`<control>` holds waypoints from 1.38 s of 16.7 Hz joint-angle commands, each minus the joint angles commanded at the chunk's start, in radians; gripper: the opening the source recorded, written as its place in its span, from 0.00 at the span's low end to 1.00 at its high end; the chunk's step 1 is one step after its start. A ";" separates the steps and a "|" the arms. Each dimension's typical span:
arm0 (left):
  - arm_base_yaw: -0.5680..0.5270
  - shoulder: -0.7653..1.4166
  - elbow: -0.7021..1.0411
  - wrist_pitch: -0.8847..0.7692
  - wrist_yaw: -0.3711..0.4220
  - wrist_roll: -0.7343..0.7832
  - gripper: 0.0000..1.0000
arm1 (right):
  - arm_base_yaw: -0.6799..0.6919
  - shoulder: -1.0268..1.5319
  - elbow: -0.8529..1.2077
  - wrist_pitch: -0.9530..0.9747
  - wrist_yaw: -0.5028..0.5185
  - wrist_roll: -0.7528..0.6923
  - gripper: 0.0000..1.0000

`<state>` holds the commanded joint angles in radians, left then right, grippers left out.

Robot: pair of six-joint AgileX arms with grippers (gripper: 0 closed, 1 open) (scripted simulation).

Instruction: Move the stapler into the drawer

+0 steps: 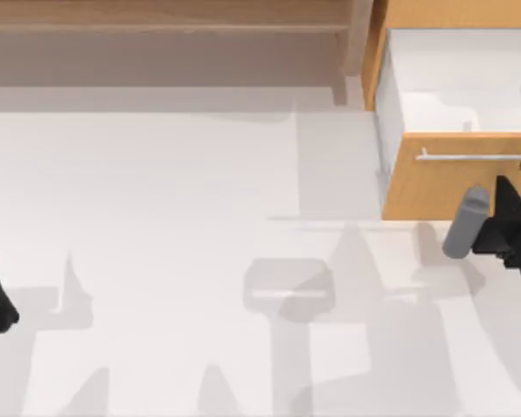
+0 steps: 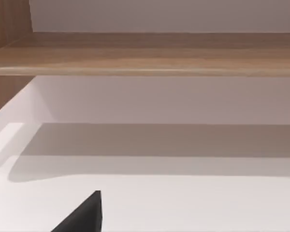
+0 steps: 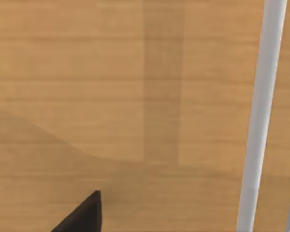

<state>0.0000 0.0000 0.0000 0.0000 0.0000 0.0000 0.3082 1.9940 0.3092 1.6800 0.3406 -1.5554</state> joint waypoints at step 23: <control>0.000 0.000 0.000 0.000 0.000 0.000 1.00 | 0.001 0.002 -0.001 -0.003 0.000 0.003 0.00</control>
<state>0.0000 0.0000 0.0000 0.0000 0.0000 0.0000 0.3096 1.9962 0.3078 1.6771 0.3411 -1.5522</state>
